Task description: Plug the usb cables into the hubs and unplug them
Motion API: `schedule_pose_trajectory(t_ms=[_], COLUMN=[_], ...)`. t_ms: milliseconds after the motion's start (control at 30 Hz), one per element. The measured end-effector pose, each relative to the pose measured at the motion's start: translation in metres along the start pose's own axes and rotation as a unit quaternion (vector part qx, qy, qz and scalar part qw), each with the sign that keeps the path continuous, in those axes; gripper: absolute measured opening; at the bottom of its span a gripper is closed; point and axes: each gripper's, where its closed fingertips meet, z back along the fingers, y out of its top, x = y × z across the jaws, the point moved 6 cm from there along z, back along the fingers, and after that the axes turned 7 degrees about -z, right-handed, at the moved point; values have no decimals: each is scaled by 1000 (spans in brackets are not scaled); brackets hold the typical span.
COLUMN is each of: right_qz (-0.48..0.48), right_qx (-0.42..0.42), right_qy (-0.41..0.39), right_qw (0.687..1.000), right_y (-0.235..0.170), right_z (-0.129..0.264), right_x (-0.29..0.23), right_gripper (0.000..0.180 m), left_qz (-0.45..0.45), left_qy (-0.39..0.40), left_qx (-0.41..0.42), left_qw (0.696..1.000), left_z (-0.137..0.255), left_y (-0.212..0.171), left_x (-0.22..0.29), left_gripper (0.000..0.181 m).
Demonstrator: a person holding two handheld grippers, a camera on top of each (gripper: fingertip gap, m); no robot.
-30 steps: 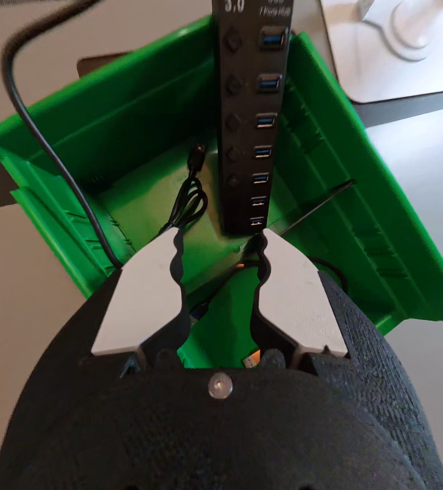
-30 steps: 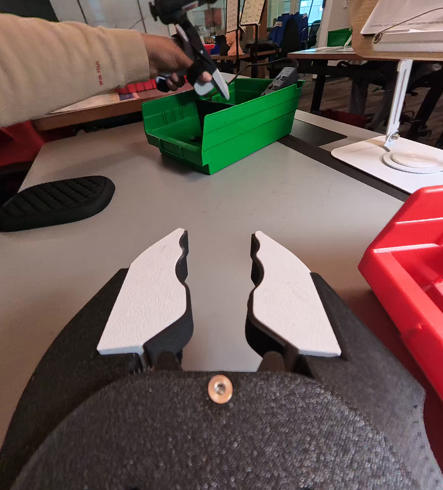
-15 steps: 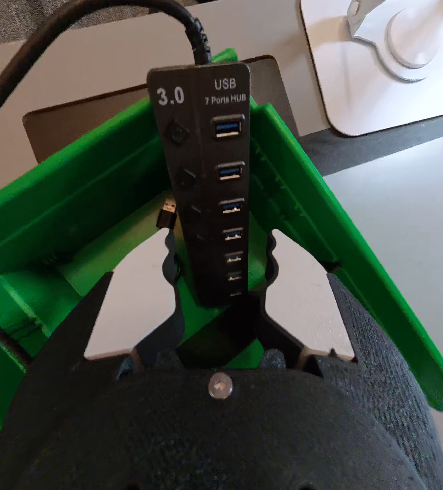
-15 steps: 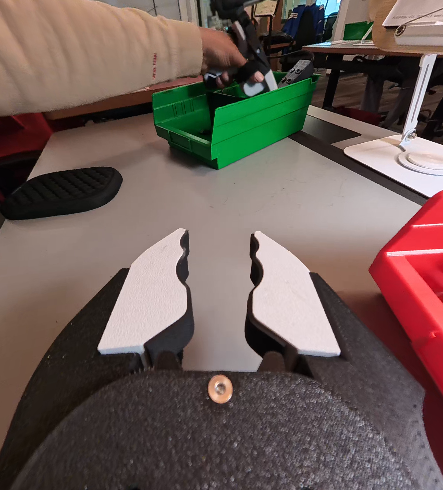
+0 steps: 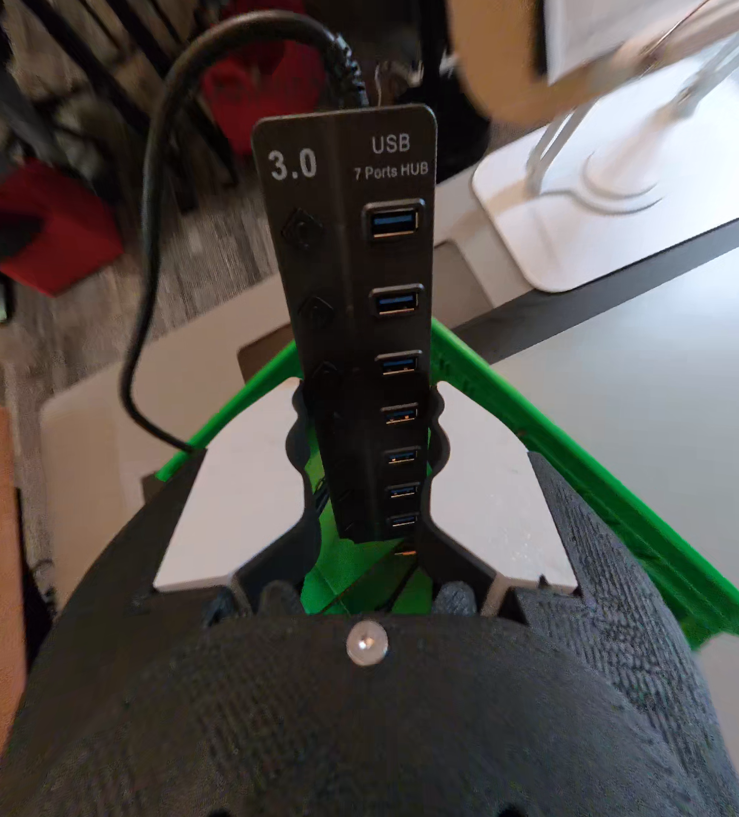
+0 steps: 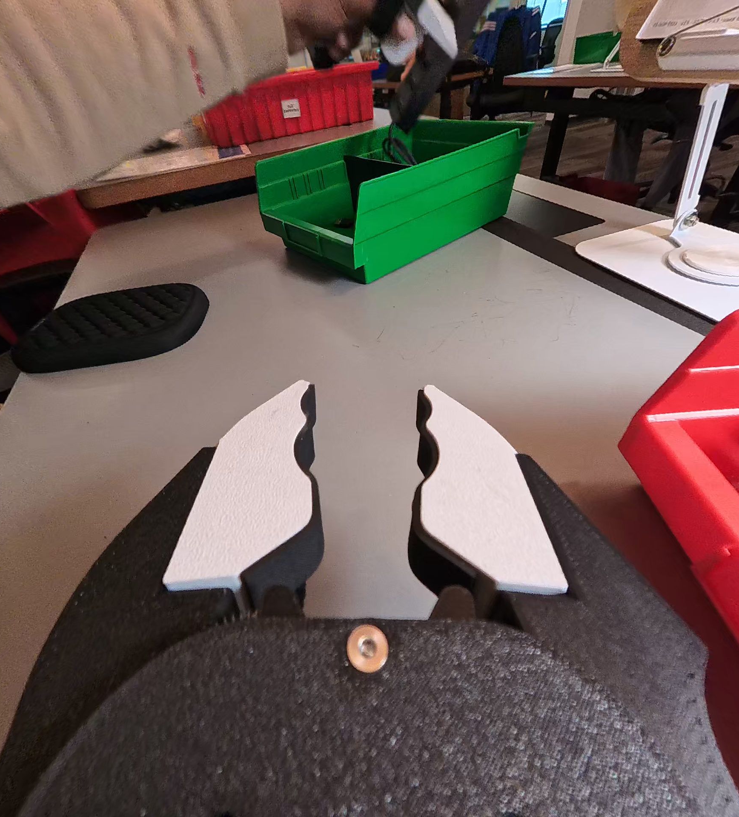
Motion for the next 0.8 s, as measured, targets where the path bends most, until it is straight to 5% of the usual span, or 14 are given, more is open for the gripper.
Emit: schedule_pose_trajectory(t_ms=[33, 333, 500, 633, 800], right_qz=[0, 16, 56, 73, 53], right_qx=[0, 20, 42, 67, 58], right_qy=[1, -1, 3, 46, 99], right_qw=[1000, 1000, 998, 994, 992], right_y=[0, 14, 59, 90, 81], right_z=[0, 0, 7, 11, 5], right_x=[0, -2, -6, -16, -12], right_gripper=[44, 45, 48, 53, 61], left_qz=[-13, -145, -192, -189, -153], left_qy=[-2, -78, -207, -352, -466], left_qx=[21, 222, 284, 271, 226], left_qw=[1000, 961, 916, 876, 842], left_z=[19, 180, 233, 235, 177], left_y=[10, 70, 74, 62, 17], left_x=[3, 102, 180, 239, 302], left_gripper=[52, 52, 52, 52, 52])
